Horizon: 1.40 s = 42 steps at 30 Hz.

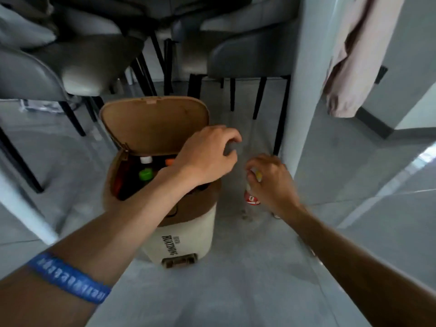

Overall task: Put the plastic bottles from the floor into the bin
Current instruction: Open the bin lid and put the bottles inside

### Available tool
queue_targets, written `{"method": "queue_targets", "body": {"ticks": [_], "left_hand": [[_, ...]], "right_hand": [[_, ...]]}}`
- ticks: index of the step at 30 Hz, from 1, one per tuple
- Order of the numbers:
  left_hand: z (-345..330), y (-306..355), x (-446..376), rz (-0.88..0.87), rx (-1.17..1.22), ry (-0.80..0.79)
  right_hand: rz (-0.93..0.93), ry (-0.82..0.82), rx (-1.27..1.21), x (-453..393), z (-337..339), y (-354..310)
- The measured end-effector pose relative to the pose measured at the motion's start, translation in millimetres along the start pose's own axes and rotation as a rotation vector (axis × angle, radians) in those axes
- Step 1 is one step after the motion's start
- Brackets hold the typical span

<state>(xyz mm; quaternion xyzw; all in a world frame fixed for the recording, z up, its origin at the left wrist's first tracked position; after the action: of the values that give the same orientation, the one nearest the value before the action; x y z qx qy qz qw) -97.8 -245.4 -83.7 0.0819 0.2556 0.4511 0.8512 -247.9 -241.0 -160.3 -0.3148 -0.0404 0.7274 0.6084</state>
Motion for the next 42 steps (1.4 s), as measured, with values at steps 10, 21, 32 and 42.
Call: {"method": "queue_targets", "body": {"ticks": [10, 21, 32, 42], "left_hand": [[-189, 23, -40, 0.182, -0.191, -0.471], [-208, 13, -26, 0.132, -0.158, -0.343], [-40, 60, -29, 0.001, 0.106, 0.045], [197, -8, 23, 0.198, 0.033, 0.233]], "right_hand": [[-0.792, -0.442, 0.206, 123, -14, 221], [-0.702, -0.711, 0.211, 213, -65, 259], [-0.576, 0.046, -0.237, 91, 40, 143], [0.03, 0.272, -0.653, -6, 120, -77]]}}
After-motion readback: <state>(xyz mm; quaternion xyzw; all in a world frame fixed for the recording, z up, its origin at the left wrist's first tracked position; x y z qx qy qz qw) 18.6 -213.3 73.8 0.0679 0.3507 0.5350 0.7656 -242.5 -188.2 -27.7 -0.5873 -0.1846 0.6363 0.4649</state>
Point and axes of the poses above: each hand's wrist, its own x-axis away from the middle knuckle, its own z-axis out of the back of the hand, y = z × x, the point moved 5 cm from there along -x, towards the middle knuckle, and after that the axes turned 7 degrees about -z, right-handed, at the moved point
